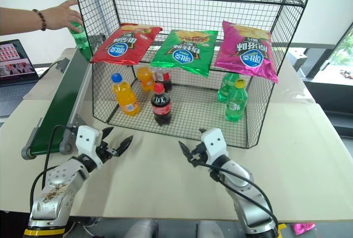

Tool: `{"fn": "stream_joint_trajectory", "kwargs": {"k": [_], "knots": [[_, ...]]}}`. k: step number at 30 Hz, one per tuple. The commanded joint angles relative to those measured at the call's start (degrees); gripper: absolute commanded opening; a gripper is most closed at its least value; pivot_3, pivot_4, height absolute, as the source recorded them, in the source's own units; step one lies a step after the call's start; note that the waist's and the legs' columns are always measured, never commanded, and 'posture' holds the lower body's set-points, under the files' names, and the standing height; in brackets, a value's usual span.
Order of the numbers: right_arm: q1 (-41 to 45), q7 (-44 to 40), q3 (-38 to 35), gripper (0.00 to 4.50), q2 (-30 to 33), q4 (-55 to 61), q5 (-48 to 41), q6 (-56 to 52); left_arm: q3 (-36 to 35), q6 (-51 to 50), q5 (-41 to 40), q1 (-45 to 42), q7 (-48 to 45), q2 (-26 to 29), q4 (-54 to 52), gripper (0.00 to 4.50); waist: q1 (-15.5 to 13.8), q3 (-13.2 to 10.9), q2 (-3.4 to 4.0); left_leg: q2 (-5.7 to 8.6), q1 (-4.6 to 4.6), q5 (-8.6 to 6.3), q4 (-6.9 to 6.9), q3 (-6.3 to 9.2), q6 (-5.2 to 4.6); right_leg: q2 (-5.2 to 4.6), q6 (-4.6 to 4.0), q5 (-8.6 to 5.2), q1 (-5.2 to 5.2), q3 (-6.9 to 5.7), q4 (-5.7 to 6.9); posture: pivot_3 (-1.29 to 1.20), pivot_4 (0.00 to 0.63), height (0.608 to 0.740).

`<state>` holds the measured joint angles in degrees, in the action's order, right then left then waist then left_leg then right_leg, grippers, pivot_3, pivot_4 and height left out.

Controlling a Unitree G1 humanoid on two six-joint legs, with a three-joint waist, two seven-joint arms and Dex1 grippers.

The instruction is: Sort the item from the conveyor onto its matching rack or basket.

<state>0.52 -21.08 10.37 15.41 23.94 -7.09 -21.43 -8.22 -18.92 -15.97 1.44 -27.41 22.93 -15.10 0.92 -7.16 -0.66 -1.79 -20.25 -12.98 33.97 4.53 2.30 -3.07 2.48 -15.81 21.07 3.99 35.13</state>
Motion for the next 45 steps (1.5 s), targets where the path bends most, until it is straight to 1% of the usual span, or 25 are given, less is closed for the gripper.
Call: {"fn": "stream_joint_trajectory", "kwargs": {"k": [1, 4, 9, 11, 13, 17, 22, 27, 33, 45], "knots": [[2.29, -2.68, -2.28, 4.5, 1.5, 2.84, -2.58, 0.09, -3.72, -1.37, -3.45, 0.53, -0.03, 1.03, -5.04, 4.36, 0.1, 0.0, 0.0, 0.0, 0.0, 0.0, 0.0, 0.0, 0.0, 0.0, 0.0, 0.0, 0.0, 0.0, 0.0, 0.0, 0.15, 0.738], [6.45, -9.84, -5.25, 4.5, 5.39, 3.99, -9.32, -1.83, -9.98, -4.79, -10.17, 0.85, 0.75, 1.49, -10.77, 4.36, 0.18, -0.05, -0.05, -0.01, -0.03, 0.0, 0.05, 0.0, 0.0, 0.0, -0.03, 0.02, 0.01, 0.0, 0.03, 0.0, 0.15, 0.738], [14.14, -19.15, -6.42, 4.5, 9.16, 5.75, -20.53, -7.49, -19.96, -7.57, -15.23, 2.14, 4.58, 2.83, -14.98, 4.36, 0.24, -0.01, 0.02, -0.05, 0.04, -0.02, 0.08, 0.01, -0.04, 0.03, -0.01, 0.01, -0.06, 0.0, 0.04, 0.0, 0.15, 0.738], [17.96, -22.47, -6.08, 4.5, 9.73, 5.67, -24.48, -9.37, -24.4, -8.7, -16.73, 1.78, 7.77, 2.78, -15.0, 4.36, 0.29, -0.02, 0.02, -0.05, 0.03, -0.02, 0.08, 0.01, -0.04, 0.03, -0.05, 0.03, -0.05, 0.0, 0.04, 0.0, 0.15, 0.738], [20.85, -24.36, -5.8, 4.5, 9.8, 5.16, -27.03, -10.58, -27.06, -9.24, -17.62, 1.35, 9.86, 2.77, -14.33, 4.36, 0.29, -0.01, -0.01, -0.05, 0.04, -0.02, 0.11, 0.02, -0.04, 0.03, -0.08, 0.05, -0.05, -0.01, 0.05, 0.0, 0.15, 0.738], [30.67, -29.34, -4.01, 4.5, 8.27, 1.64, -30.84, -11.28, -31.73, -7.06, -15.91, -0.05, 14.12, 2.4, -9.76, 4.36, 0.04, -0.01, 0.0, -0.03, 0.03, -0.02, 0.13, 0.02, -0.04, 0.02, -0.1, 0.06, -0.05, -0.02, 0.05, 0.0, 0.15, 0.738], [38.06, -32.93, -2.78, 4.5, 6.23, -3.03, -31.45, -10.37, -31.78, -4.63, -14.76, -1.23, 15.85, 1.81, -6.17, 4.36, -0.17, 0.05, -0.1, -0.03, 0.02, -0.02, 0.14, 0.04, -0.04, 0.02, -0.13, 0.08, -0.05, -0.06, 0.05, 0.0, 0.15, 0.738], [41.67, -34.89, -2.29, 4.5, 4.44, -5.15, -31.37, -9.89, -30.64, -3.13, -13.97, -1.13, 16.08, 1.53, -4.89, 4.36, -0.08, 0.05, -0.1, -0.02, 0.0, -0.03, 0.12, 0.03, -0.04, 0.0, -0.15, 0.09, -0.01, -0.06, 0.06, 0.0, 0.15, 0.738], [43.55, -35.46, -2.75, 4.5, 2.93, -5.18, -31.91, -10.39, -30.42, -2.93, -13.66, -2.25, 15.77, 2.79, -3.14, 4.36, -0.01, 0.05, -0.1, -0.04, 0.01, -0.03, 0.1, 0.03, -0.04, 0.01, -0.16, 0.1, 0.01, -0.06, 0.1, 0.0, 0.15, 0.738], [44.59, -35.83, -3.11, 4.5, 2.04, -4.97, -32.73, -11.01, -30.89, -2.33, -12.84, -4.47, 15.66, 4.55, -0.33, 4.36, 0.17, 0.05, -0.1, -0.04, 0.01, -0.03, 0.08, 0.02, -0.04, 0.01, -0.16, 0.1, 0.04, -0.06, 0.11, 0.0, 0.15, 0.738]]}}
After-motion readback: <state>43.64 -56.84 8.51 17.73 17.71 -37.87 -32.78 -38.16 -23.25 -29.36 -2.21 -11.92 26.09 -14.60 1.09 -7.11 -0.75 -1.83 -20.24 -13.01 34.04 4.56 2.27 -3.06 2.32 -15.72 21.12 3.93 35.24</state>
